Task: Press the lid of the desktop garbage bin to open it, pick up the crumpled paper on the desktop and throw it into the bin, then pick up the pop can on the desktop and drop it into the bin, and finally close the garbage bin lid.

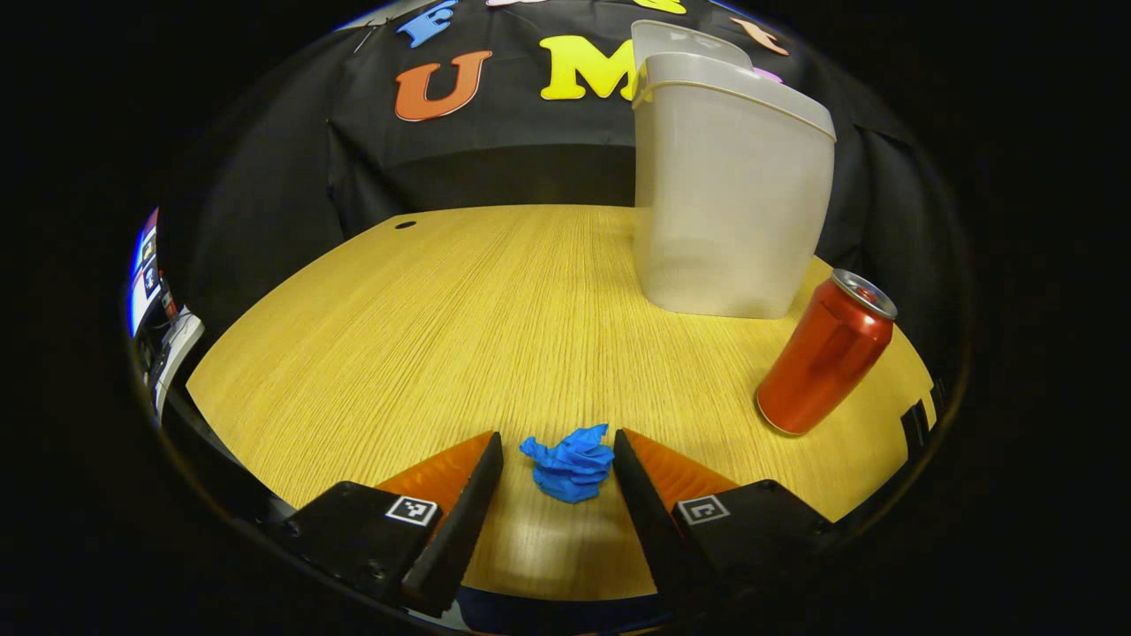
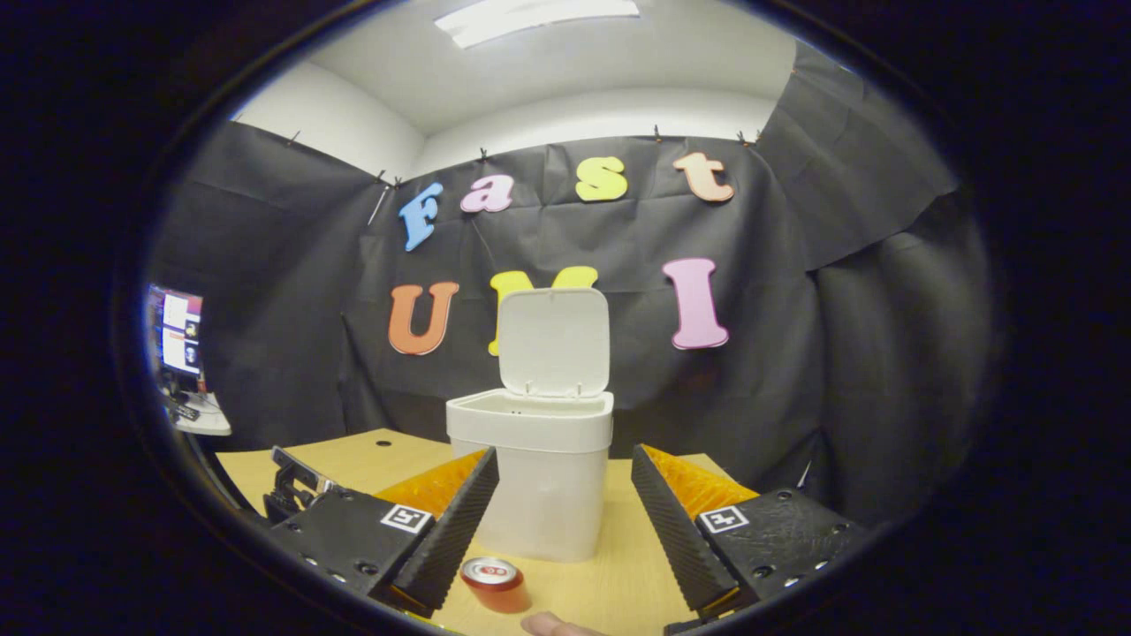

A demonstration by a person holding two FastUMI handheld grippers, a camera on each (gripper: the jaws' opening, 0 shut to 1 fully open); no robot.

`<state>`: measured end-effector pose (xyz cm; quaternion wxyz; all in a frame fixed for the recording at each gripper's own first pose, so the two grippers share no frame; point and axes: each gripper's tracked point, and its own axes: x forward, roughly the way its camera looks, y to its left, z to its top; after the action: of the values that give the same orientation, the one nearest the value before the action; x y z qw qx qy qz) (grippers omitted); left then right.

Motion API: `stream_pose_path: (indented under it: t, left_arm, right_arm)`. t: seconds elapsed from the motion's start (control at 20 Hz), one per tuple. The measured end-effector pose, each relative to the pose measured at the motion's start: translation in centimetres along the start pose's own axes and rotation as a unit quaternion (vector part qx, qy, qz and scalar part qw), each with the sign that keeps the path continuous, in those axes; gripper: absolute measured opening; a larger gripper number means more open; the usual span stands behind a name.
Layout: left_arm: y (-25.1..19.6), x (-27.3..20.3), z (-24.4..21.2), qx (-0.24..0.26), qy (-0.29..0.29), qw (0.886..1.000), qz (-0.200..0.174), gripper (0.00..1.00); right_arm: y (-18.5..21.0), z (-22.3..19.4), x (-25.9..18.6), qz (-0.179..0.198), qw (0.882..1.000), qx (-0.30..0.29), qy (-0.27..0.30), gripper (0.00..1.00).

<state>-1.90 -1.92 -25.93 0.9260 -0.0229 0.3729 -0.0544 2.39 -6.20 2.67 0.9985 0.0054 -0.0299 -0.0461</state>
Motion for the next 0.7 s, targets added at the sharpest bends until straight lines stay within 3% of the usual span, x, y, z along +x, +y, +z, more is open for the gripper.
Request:
stream_pose_path:
  t: [0.15, 0.5, 0.6, 0.65, 0.7]
  left_arm:
    - [0.4, 0.2, 0.0, -0.005, -0.001, 1.000, 0.000, 0.76]
    - [1.1, 0.3, 0.0, -0.009, -0.016, 1.000, -0.016, 0.46]
    - [1.0, 0.2, 0.2, -0.012, -0.022, 1.000, -0.019, 0.42]
    - [1.0, 0.2, 0.4, -0.010, -0.027, 0.999, -0.019, 0.48]
    - [1.1, 0.2, 0.5, -0.008, -0.032, 0.999, -0.019, 0.42]
  right_arm:
    - [0.6, -0.9, -0.8, 0.000, 1.000, 0.013, 0.018, 0.93]
    - [2.3, -3.5, -1.1, 0.014, 0.999, 0.006, 0.052, 0.93]
    - [3.2, -4.8, -1.1, 0.027, 0.997, 0.013, 0.066, 0.93]
    - [3.8, -5.6, -1.1, 0.037, 0.996, 0.016, 0.079, 0.93]
    - [4.1, -6.4, -1.2, 0.044, 0.995, 0.023, 0.090, 0.93]
